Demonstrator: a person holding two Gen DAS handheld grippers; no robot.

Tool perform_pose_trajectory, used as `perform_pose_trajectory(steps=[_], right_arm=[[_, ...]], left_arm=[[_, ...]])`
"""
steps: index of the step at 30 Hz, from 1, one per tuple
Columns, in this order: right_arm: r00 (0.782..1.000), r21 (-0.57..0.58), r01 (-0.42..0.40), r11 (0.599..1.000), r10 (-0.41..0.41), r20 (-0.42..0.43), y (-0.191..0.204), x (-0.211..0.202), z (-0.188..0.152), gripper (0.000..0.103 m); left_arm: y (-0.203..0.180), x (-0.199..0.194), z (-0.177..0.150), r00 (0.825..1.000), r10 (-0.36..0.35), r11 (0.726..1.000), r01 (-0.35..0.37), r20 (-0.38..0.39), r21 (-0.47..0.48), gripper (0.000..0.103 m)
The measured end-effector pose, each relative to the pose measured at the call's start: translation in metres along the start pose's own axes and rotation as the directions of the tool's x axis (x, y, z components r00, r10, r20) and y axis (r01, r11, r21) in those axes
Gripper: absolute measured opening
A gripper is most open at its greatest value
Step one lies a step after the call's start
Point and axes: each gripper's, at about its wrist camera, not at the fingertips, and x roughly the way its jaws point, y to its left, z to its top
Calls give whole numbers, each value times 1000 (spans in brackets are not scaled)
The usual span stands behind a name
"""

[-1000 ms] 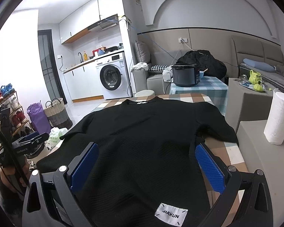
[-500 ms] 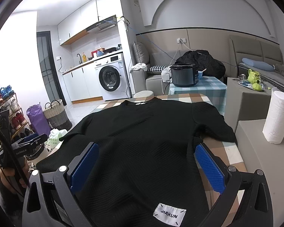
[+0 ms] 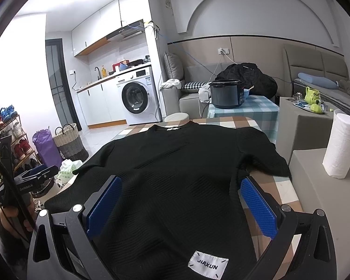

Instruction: Fold small clothes

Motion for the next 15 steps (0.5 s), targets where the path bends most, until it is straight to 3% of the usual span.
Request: perform_pose_trajectory(steps=[15], right_arm=[[1000,26,1,1000,-1,7,-3,-3,0,103]], left_arm=[[2,0,0,1000,-1,1000,1,-3,1,102]])
